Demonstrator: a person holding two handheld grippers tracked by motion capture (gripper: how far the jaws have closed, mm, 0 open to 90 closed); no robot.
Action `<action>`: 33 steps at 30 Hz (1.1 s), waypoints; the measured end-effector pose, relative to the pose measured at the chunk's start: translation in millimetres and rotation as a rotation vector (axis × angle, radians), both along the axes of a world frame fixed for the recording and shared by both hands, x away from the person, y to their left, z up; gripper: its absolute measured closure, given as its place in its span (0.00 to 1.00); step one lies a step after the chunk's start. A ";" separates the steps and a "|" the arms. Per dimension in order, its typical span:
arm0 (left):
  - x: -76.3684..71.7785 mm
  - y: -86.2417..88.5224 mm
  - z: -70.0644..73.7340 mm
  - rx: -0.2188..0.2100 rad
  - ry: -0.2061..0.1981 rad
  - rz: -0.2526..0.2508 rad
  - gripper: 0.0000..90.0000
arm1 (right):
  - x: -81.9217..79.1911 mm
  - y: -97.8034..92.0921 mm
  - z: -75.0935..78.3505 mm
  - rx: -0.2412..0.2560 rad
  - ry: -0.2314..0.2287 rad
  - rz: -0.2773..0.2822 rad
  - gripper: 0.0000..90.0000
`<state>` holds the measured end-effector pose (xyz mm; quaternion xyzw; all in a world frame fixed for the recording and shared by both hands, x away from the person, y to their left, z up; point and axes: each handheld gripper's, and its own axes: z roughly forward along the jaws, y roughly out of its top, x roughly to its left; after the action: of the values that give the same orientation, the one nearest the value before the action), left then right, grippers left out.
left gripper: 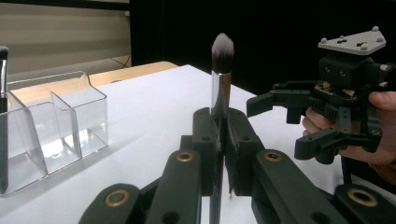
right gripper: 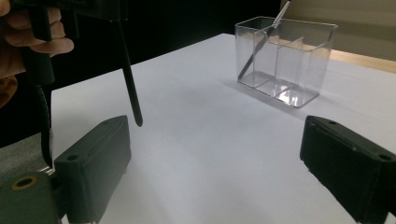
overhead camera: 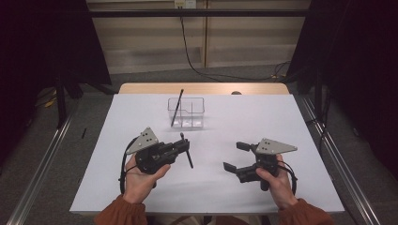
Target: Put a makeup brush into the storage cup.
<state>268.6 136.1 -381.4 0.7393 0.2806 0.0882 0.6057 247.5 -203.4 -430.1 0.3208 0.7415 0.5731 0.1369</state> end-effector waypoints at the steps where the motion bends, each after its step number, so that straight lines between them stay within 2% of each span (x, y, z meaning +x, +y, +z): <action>1: 0.5 0.9 0.2 0.001 0.000 0.003 0.93 | -0.2 -2.0 0.0 -0.001 -0.005 -0.010 0.09; 10: 4.4 9.5 5.3 0.021 -0.008 0.022 0.93 | -4.9 -21.6 -1.4 0.004 -0.035 -0.092 0.09; 16: 6.8 17.1 5.5 0.024 -0.009 0.044 0.93 | -11.5 -37.1 -1.7 0.000 -0.054 -0.121 0.08; 21: 9.2 23.3 8.4 0.027 -0.016 0.057 0.93 | -16.2 -50.2 -2.8 0.011 -0.050 -0.134 0.05; 25: 10.3 27.3 11.1 0.027 -0.024 0.065 0.93 | -19.4 -60.3 -3.8 -0.003 -0.052 -0.155 0.05; 31: 13.3 35.2 13.3 0.033 -0.027 0.082 0.93 | -27.7 -74.9 -6.6 -0.020 -0.063 -0.221 0.04; 33: 14.0 36.9 12.8 0.029 -0.024 0.085 0.93 | -31.5 -79.2 -9.1 -0.018 -0.087 -0.252 0.05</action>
<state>282.6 172.9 -368.5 0.7342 0.3032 0.1271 0.5940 215.9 -282.6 -439.3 0.3851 0.6939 0.5580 0.2426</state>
